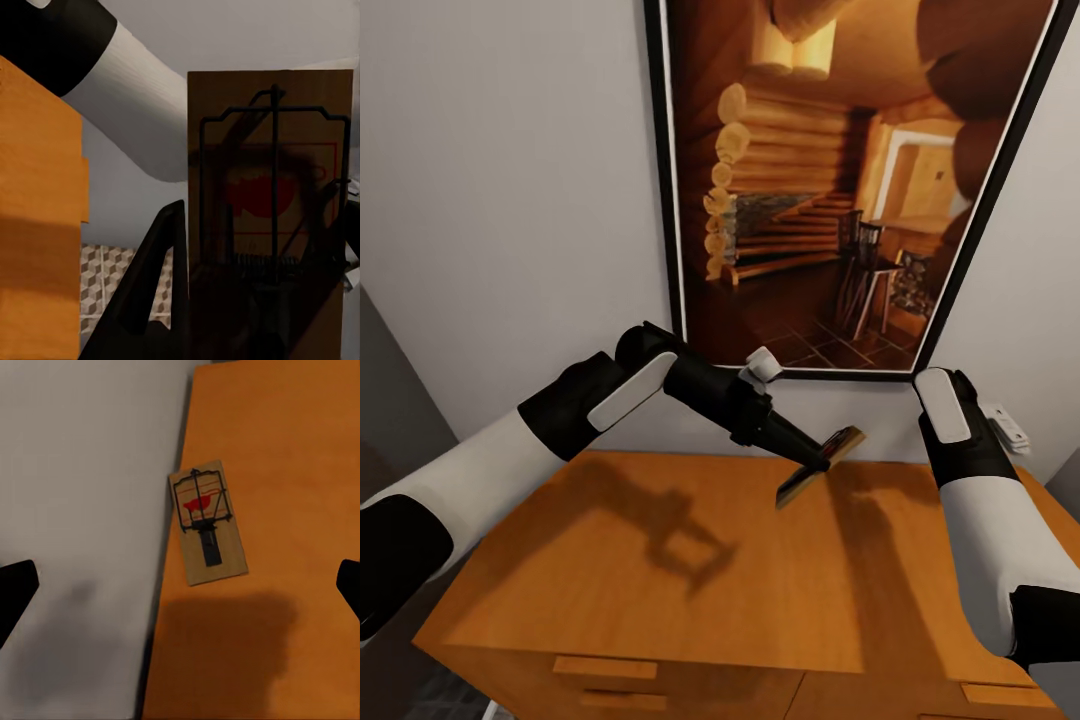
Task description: Take the four mousetraps from the cabinet in the bathroom and place them on the bathroom floor. Make sure all four end up on the same floor surface, and ensure that at least two of them are either under or directly next to the same bathroom sink.
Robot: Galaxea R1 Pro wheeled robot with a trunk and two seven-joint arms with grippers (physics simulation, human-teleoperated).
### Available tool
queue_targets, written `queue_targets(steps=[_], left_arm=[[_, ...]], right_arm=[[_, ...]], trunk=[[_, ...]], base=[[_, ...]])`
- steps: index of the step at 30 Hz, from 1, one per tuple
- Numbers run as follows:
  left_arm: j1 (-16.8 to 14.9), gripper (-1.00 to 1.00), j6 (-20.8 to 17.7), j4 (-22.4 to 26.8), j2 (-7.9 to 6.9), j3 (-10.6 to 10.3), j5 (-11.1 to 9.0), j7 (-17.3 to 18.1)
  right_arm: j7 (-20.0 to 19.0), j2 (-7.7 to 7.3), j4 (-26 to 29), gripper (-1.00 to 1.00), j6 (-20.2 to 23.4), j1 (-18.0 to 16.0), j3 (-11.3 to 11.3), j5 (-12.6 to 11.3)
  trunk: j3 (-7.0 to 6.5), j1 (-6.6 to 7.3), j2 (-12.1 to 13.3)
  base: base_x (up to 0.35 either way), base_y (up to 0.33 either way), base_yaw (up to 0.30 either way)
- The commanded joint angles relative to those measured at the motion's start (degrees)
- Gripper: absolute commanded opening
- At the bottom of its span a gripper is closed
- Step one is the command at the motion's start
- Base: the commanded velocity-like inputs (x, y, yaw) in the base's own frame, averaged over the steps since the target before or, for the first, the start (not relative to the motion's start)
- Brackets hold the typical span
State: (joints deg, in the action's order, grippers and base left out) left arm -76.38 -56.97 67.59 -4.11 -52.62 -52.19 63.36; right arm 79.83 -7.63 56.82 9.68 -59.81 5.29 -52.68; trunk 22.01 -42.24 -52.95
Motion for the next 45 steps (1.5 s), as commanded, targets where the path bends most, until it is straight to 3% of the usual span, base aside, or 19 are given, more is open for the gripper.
queue_targets(steps=[1, 7, 10, 14, 16, 17, 28, 32, 36, 45], left_arm=[[-0.09, -1.0, -0.16, 0.0, -0.03, -0.11, -0.16, -0.01], [-0.08, -1.0, -0.17, 0.08, 0.02, -0.11, -0.19, 0.01], [-0.08, -1.0, -0.16, 0.09, 0.05, -0.11, -0.19, 0.01], [-0.08, -1.0, -0.16, 0.07, 0.06, -0.11, -0.17, -0.02], [-0.08, -1.0, -0.16, 0.08, 0.06, -0.11, -0.12, -0.02], [-0.08, -1.0, -0.16, 0.09, 0.06, -0.11, -0.13, -0.02], [0.05, -1.0, -0.16, 0.12, 0.06, -0.26, -0.1, -0.08], [0.11, -1.0, -0.22, 0.12, 0.06, -2.49, -0.16, -0.08], [0.12, -1.0, -0.26, 0.09, 0.22, -3.55, -0.26, -0.08], [0.14, -1.0, -0.42, 0.09, 0.72, -3.71, -0.28, -0.08]], right_arm=[[-0.06, -0.02, 0.06, 1.0, 0.71, -0.04, 0.0, -0.24], [-1.12, 0.0, -0.92, 1.0, 3.25, -0.04, -0.1, 0.11], [-0.41, -0.14, -1.78, 1.0, 3.48, -0.04, -0.1, 1.6], [2.42, -0.22, -2.91, 1.0, 3.48, -0.04, -0.1, 6.44], [4.29, -0.2, -3.32, 1.0, 3.48, -0.04, -0.04, 11.36], [4.31, -0.19, -3.47, 1.0, 3.49, -0.04, -0.03, 11.93], [3.96, 0.02, -6.4, 1.0, 3.51, -0.04, -0.1, 12.42], [3.7, -0.01, -8.01, 1.0, 3.43, -0.04, -0.1, 12.48], [0.96, 0.23, -9.41, 1.0, 3.5, -0.04, -0.1, 12.36], [-2.19, 0.23, -16.4, 1.0, 3.43, -0.04, -0.19, 12.48]], trunk=[[0.07, -0.01, -0.05], [0.07, -0.01, -0.05], [0.07, -0.01, -0.05], [0.07, -0.01, -0.05], [0.07, -0.01, -0.05], [0.07, -0.01, -0.05], [0.07, -0.01, -0.05], [0.07, -0.01, -0.05], [0.07, -0.01, -0.05], [0.07, -0.01, -0.05]], base=[[0.047, 0.0, 0.0], [0.012, 0.0, 0.0], [0.001, 0.0, 0.0], [0.0, 0.0, 0.0], [0.0, 0.0, 0.0], [0.0, 0.0, 0.0], [0.061, -0.01, 0.0], [0.158, -0.039, 0.0], [0.026, -0.006, 0.0], [0.002, 0.0, 0.0]])
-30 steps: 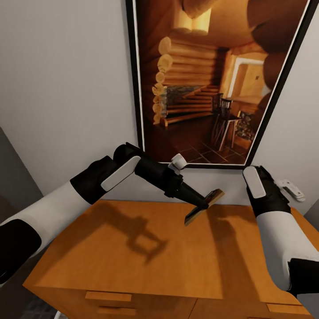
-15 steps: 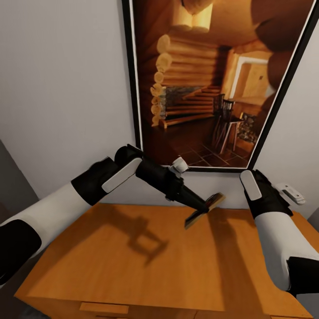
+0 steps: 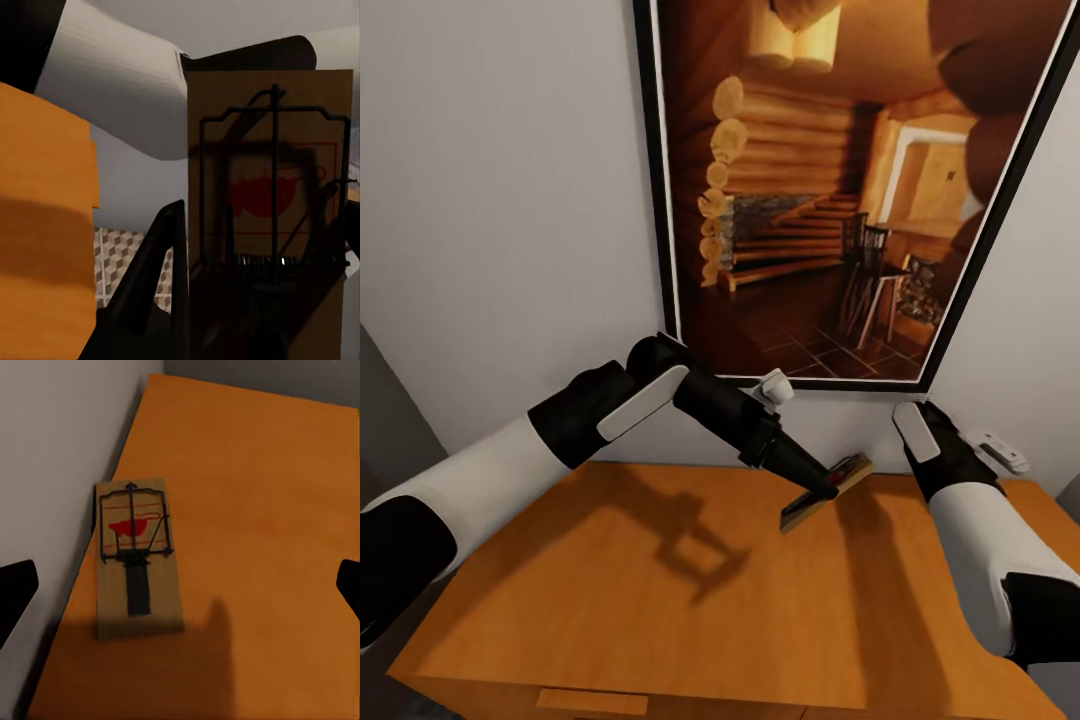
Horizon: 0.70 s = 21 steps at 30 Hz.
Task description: Take the four mousetraps from the cabinet in the bathroom and place them on the bathroom floor. Make sure all four end up on the same floor surface, and ensure that at least two of them are either under or directly next to the same bathroom sink.
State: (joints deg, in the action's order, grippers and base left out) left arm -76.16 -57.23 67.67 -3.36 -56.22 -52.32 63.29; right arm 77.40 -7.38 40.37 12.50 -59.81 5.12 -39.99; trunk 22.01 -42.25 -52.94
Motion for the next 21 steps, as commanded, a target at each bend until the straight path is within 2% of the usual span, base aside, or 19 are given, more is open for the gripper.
queue_targets(steps=[1, 6, 16, 21], left_arm=[[-0.1, -1.0, -0.15, 0.0, 0.02, -0.11, -0.15, -0.01], [-0.1, -1.0, -0.16, 0.0, 0.09, -0.12, -0.12, -0.01], [-0.1, -1.0, -0.13, 0.0, 0.1, -0.12, -0.07, -0.01], [-0.11, -1.0, -0.08, 0.0, 0.11, -0.16, -0.06, -0.01]], right_arm=[[-0.31, -0.08, -0.58, 1.0, 0.6, -0.04, 0.0, -0.19], [-1.65, -0.38, -3.2, 1.0, 0.59, -0.04, -0.01, -0.03], [-1.93, -0.47, -6.81, 1.0, 0.93, -0.06, -0.15, 0.06], [-3.08, -0.49, -8.83, 1.0, 4.28, -0.19, -0.12, 0.01]], trunk=[[0.07, -0.01, -0.06], [0.07, -0.01, -0.06], [0.07, -0.01, -0.06], [0.07, -0.01, -0.06]], base=[[0.0, 0.0, 0.0], [0.0, 0.0, 0.0], [0.0, 0.0, 0.0], [0.0, 0.0, 0.0]])
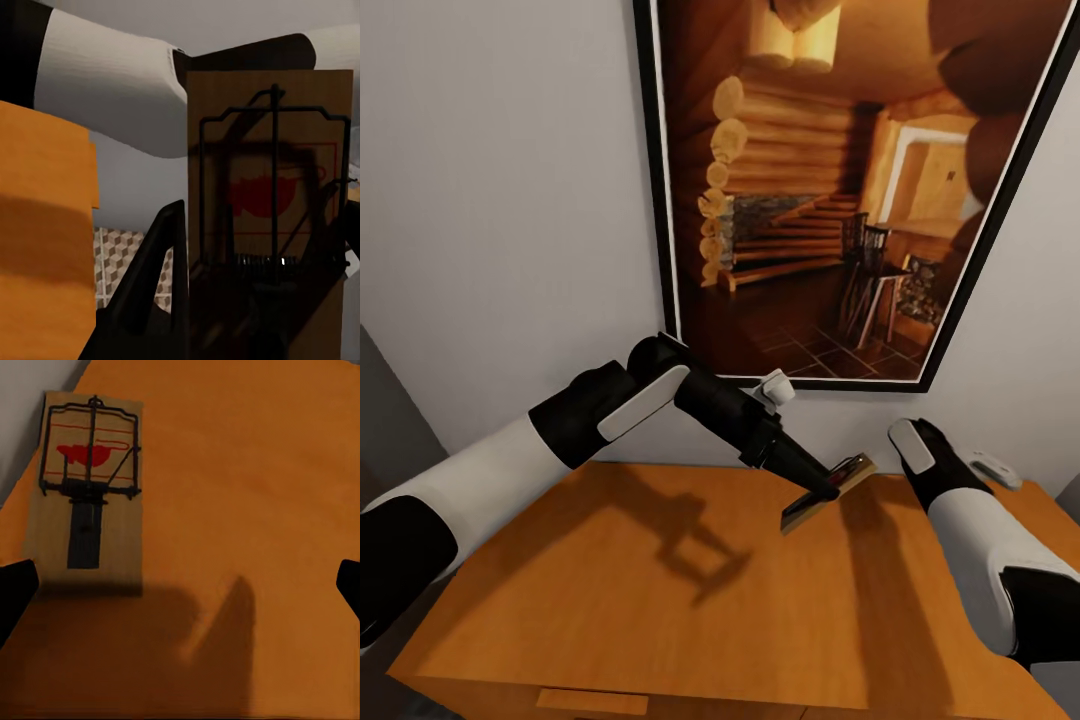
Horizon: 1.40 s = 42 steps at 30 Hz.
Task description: Take the four mousetraps from the cabinet in the bathroom and place them on the bathroom floor. Make sure all four end up on the same floor surface, and ensure that at least two of them are either under or directly next to the same bathroom sink.
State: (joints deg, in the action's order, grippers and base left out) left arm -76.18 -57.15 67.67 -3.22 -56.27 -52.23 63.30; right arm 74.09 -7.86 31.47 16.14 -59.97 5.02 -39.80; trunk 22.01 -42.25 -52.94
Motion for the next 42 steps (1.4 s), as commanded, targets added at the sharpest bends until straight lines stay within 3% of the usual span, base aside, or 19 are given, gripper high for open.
queue_targets(steps=[1, 6, 28, 34, 37, 42], left_arm=[[-0.09, -1.0, -0.16, 0.01, -0.03, -0.13, -0.15, -0.01], [-0.04, -1.0, -0.15, 0.01, -0.03, -0.12, -0.15, -0.01], [-0.08, -1.0, -0.17, -0.03, 0.32, -0.97, -0.15, -0.1], [-0.07, -1.0, -0.24, 0.05, 0.4, -1.16, -0.15, -0.1], [-0.04, -1.0, -0.24, 0.51, 0.47, -2.55, -0.19, -0.1], [-0.06, -1.0, -0.32, 1.17, 2.53, -4.66, -0.45, -0.03]], right_arm=[[-0.69, 0.01, -0.24, 1.0, 1.45, -0.06, -0.01, -0.15], [-2.53, 0.03, -0.78, 1.0, 2.8, -0.07, -0.01, -0.1], [-3.02, 0.12, -0.14, 1.0, 3.17, -0.11, -0.01, -0.06], [-4.94, 0.0, -0.57, 1.0, 3.36, -0.06, -0.01, -0.09], [-5.16, -0.08, -0.61, 1.0, 3.37, -0.06, -0.01, -0.04], [-5.18, -0.13, -0.62, 1.0, 3.37, -0.06, -0.01, 0.04]], trunk=[[0.07, -0.01, -0.06], [0.07, -0.01, -0.06], [0.07, -0.01, -0.06], [0.07, -0.01, -0.06], [0.07, -0.01, -0.06], [0.07, -0.01, -0.06]], base=[[0.0, 0.0, 0.0], [0.0, 0.0, 0.0], [0.047, 0.022, 0.0], [0.008, 0.003, 0.0], [0.001, 0.0, 0.0], [0.0, 0.0, 0.0]])
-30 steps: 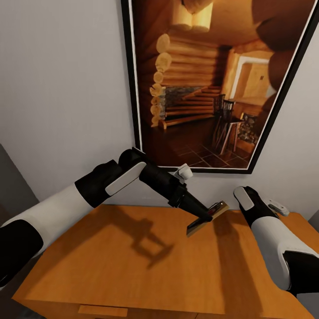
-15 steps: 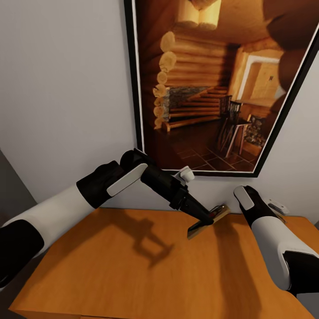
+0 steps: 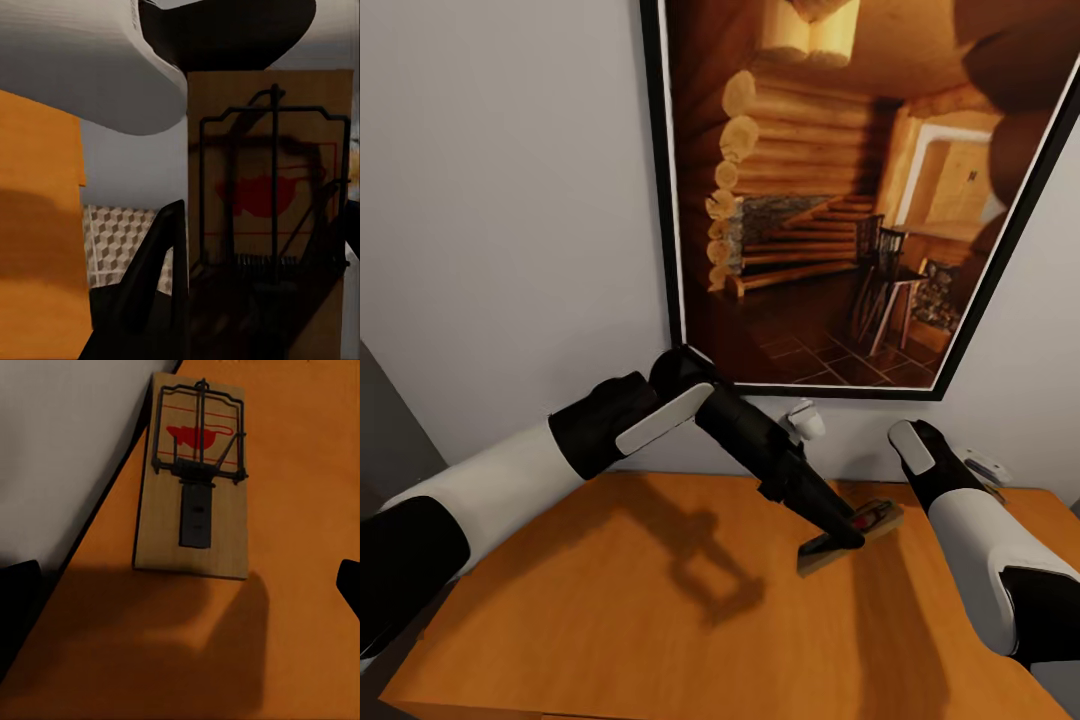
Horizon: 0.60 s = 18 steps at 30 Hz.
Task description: Take the four mousetraps from the cabinet in the bathroom and place them on the bathroom floor. Make sure all four end up on the same floor surface, and ensure that at least two of them are either under or directly next to the same bathroom sink.
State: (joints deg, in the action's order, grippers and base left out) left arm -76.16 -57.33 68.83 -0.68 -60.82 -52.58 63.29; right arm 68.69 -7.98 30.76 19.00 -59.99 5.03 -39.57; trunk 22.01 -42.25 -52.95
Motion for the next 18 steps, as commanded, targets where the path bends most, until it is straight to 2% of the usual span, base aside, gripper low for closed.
queue_targets(steps=[1, 6, 18], left_arm=[[-0.08, -1.0, -0.14, 0.2, 0.21, -0.21, -0.11, -0.01], [-0.1, -1.0, -0.23, 1.4, 1.33, -0.66, -0.15, -0.01], [-0.13, -1.0, -0.24, 1.48, 1.47, -0.7, -0.09, 0.0]], right_arm=[[0.22, -0.03, 0.07, 1.0, 0.51, -0.05, -0.02, -0.16], [0.22, -0.95, 0.03, 1.0, 0.51, -0.04, -0.02, -0.09], [0.09, -2.34, -0.04, 1.0, 0.51, -0.04, 0.0, -0.31]], trunk=[[0.07, -0.01, -0.05], [0.07, -0.01, -0.05], [0.07, -0.01, -0.05]], base=[[0.0, 0.0, 0.0], [0.0, 0.0, 0.0], [0.0, 0.0, 0.0]])
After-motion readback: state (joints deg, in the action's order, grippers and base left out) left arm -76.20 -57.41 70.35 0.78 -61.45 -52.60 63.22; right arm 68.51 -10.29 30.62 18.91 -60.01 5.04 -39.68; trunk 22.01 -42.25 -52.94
